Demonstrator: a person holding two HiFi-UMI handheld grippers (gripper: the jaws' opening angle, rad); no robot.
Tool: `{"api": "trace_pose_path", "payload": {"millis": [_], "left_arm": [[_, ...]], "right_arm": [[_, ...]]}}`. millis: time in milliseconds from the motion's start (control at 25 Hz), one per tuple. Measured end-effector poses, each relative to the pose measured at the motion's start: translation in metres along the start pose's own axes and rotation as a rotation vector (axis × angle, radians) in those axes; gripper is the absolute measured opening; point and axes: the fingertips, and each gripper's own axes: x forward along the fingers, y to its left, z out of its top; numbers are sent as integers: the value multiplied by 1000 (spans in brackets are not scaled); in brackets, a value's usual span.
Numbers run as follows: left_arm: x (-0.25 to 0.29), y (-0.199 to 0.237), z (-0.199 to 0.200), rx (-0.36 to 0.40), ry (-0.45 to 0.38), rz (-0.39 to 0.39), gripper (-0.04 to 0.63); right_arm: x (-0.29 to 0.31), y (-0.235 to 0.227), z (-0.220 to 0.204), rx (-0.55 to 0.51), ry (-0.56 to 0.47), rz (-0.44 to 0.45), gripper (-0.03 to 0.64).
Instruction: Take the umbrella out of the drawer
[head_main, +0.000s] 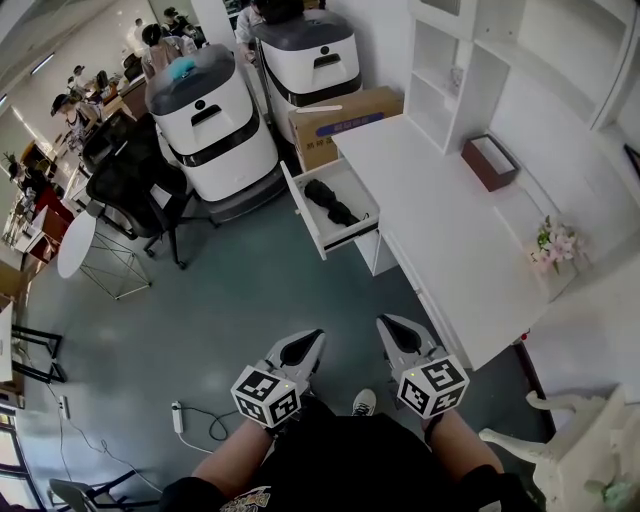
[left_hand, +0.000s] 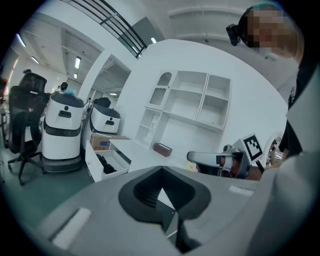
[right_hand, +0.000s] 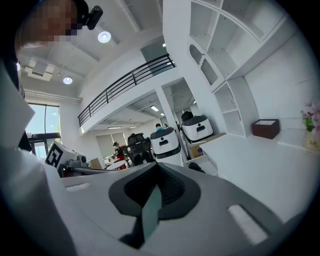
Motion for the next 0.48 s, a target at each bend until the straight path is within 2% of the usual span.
{"api": "trace_pose_path", "payload": {"millis": [200, 480], "left_arm": [[7, 9, 4, 6, -1, -11, 1], [14, 50, 23, 12, 14, -42, 1]], "right_arm": [[9, -7, 2, 7, -4, -18, 28], [49, -8, 10, 25, -14, -59, 28]]}}
